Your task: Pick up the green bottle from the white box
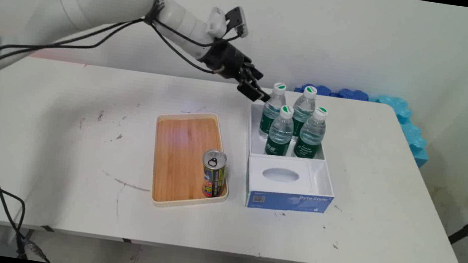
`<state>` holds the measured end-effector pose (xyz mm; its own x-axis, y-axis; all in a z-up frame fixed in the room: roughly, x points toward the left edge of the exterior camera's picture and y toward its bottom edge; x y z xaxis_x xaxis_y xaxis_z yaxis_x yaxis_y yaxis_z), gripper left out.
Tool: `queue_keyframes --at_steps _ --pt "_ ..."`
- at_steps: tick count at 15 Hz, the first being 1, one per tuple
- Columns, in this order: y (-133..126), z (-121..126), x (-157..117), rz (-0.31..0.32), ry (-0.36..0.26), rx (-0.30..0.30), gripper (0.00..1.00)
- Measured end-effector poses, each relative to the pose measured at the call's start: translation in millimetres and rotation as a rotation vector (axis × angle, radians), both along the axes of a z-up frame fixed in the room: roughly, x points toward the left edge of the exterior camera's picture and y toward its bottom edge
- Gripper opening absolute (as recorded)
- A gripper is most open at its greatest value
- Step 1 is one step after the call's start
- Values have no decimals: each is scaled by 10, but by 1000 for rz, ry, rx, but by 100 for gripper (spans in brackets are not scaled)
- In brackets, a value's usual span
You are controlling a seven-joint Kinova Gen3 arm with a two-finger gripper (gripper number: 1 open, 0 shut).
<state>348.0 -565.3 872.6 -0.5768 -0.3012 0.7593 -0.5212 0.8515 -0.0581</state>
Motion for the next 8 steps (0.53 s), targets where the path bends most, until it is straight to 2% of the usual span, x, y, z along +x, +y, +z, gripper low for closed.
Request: queue_keyframes --at_steps 8 --pt "-158 -137 -204 -11 15 8 100"
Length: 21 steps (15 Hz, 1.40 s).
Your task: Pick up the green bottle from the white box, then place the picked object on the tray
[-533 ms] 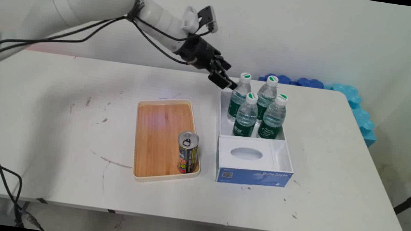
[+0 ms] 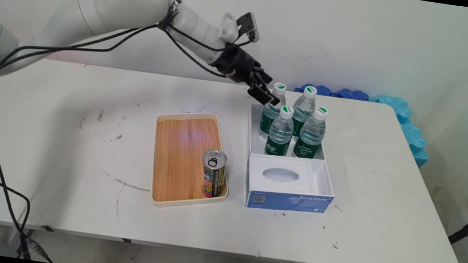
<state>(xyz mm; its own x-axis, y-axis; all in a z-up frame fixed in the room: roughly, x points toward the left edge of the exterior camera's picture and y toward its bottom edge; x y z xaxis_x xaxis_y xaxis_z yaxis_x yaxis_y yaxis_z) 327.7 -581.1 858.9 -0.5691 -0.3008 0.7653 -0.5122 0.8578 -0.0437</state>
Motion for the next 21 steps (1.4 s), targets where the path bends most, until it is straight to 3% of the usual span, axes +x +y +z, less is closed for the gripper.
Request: queue_keyframes --at_steps 1,2,13,21 --pt "-9 -22 -18 -3 -2 2 100" --pt "-15 -41 -31 -6 -4 3 0" --pt "52 -109 -98 -29 -22 20 0" --pt "176 363 60 -7 18 -19 0"
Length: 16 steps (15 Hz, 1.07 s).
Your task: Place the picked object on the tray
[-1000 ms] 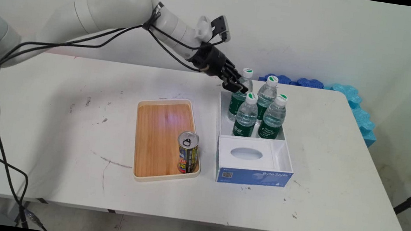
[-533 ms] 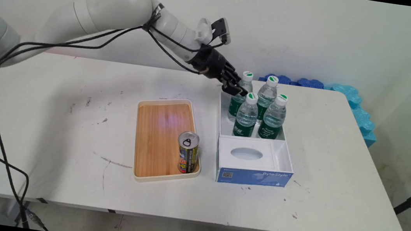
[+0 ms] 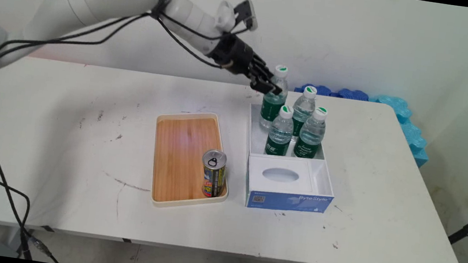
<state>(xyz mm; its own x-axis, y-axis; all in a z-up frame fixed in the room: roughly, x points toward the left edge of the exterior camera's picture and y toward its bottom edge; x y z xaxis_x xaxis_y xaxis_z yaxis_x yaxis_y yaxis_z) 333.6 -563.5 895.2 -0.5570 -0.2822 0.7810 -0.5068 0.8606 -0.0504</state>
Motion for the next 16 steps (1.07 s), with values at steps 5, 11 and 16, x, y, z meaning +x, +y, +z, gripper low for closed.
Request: queue_keyframes --at_steps 5,11,16 --pt "185 345 246 21 9 -16 0" --pt "580 593 737 75 -9 -2 0" --pt "846 566 1119 122 -31 23 0"
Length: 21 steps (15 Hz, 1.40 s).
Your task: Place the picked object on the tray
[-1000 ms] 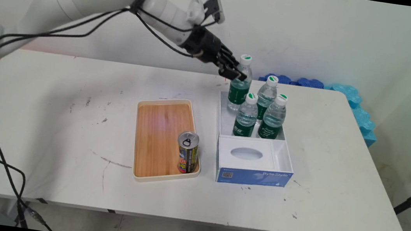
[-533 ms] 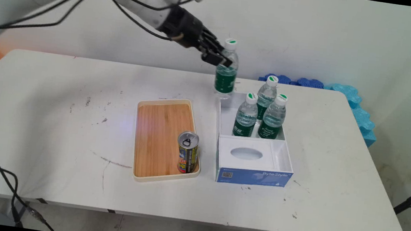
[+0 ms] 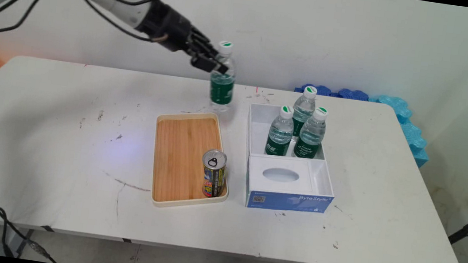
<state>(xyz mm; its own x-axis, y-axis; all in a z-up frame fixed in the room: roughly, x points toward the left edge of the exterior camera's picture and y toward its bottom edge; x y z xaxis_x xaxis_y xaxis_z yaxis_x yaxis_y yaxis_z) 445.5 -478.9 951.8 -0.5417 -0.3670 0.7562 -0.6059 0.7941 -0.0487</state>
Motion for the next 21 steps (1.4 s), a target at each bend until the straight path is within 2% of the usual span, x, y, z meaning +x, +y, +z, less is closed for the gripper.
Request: queue_keyframes --at_steps 5,9,14,20,21 --pt "237 -218 339 26 -24 26 0" --pt "321 -465 470 36 -28 37 0" --pt "322 -769 450 42 -18 38 0" --pt "288 -985 349 45 -5 26 0" --pt "284 -1005 338 45 -5 23 100"
